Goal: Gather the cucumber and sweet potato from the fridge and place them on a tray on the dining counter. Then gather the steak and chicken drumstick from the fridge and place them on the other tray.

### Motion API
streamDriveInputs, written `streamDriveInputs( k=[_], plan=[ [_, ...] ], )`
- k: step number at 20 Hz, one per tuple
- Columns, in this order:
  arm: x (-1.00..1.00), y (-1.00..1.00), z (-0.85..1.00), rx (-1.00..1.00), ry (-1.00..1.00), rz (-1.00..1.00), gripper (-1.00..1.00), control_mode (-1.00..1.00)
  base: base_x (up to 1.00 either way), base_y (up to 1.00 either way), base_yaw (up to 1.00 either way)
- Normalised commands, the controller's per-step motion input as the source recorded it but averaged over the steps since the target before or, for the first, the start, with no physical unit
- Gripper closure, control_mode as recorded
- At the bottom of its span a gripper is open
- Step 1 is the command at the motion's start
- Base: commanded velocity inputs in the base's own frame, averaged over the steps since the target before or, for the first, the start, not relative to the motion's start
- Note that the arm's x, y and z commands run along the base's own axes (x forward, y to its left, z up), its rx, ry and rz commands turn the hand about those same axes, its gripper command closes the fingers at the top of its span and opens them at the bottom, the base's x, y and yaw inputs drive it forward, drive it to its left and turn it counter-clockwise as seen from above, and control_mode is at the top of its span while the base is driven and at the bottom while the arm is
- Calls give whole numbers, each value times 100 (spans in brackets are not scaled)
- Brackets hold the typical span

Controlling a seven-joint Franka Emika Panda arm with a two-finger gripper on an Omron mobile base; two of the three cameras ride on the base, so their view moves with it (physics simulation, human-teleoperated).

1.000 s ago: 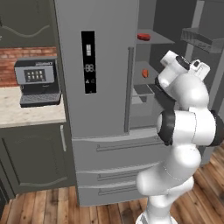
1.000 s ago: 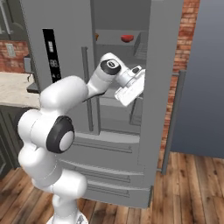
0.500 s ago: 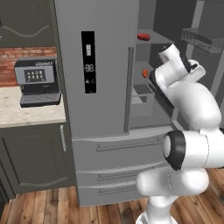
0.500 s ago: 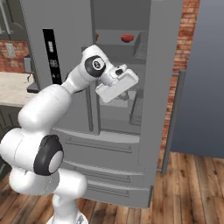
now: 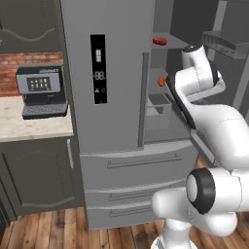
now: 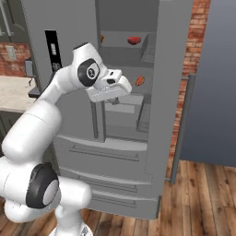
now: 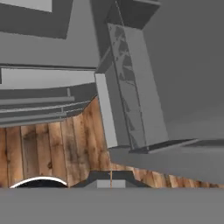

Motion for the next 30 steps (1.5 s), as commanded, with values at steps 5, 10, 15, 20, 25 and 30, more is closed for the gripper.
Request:
streamDriveInputs(
  k=[5,10,15,20,25,30],
  plan=[
    [-21,50,9,16,-33,-13,100,-100,0,0,0],
    [-12,45,16,12,-11,-1,100,-100,0,0,0],
    [-8,49,13,8,-2,4,100,-100,0,0,0],
    [0,56,2,0,-6,19,100,-100,0,0,0],
    [0,29,-4,0,-19,34,100,-100,0,0,0],
    [2,1,-18,0,-13,28,100,-100,0,0,0]
  ],
)
